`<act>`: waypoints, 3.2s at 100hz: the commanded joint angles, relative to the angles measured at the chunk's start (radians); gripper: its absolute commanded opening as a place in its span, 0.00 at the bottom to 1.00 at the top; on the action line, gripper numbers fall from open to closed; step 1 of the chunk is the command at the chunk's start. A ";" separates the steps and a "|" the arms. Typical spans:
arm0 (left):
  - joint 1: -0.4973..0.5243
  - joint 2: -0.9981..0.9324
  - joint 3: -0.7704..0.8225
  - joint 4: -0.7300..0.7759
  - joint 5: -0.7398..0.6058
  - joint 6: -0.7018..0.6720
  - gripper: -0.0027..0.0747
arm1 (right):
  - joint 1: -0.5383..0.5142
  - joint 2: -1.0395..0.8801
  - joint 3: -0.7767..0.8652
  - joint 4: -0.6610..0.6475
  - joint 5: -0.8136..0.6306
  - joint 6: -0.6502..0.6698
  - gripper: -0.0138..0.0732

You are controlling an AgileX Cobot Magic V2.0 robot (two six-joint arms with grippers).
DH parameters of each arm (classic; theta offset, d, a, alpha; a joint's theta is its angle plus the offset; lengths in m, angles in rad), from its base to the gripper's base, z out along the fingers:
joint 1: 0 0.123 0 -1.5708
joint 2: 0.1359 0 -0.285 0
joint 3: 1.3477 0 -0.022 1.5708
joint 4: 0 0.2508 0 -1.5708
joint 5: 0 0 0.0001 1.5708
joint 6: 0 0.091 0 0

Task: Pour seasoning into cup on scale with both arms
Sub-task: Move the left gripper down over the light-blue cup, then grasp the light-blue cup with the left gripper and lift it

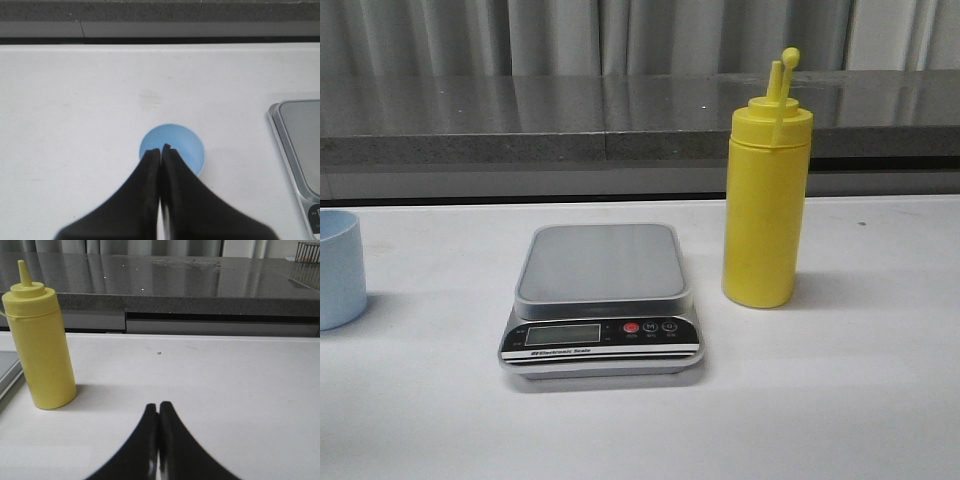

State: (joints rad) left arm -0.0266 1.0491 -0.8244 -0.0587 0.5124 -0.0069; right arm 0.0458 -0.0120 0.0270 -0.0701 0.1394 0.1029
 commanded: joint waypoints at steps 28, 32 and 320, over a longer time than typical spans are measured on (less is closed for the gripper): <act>0.002 0.215 -0.204 0.042 0.001 -0.010 0.01 | -0.007 -0.019 -0.021 -0.013 -0.079 -0.010 0.08; 0.002 0.229 -0.212 0.042 0.001 -0.010 0.01 | -0.007 -0.019 -0.021 -0.013 -0.079 -0.010 0.08; 0.000 0.501 -0.420 -0.119 0.261 0.015 0.01 | -0.007 -0.019 -0.021 -0.013 -0.079 -0.010 0.08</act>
State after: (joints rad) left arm -0.0266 1.5973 -1.1740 -0.1339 0.7246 -0.0069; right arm 0.0458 -0.0120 0.0270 -0.0701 0.1394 0.1029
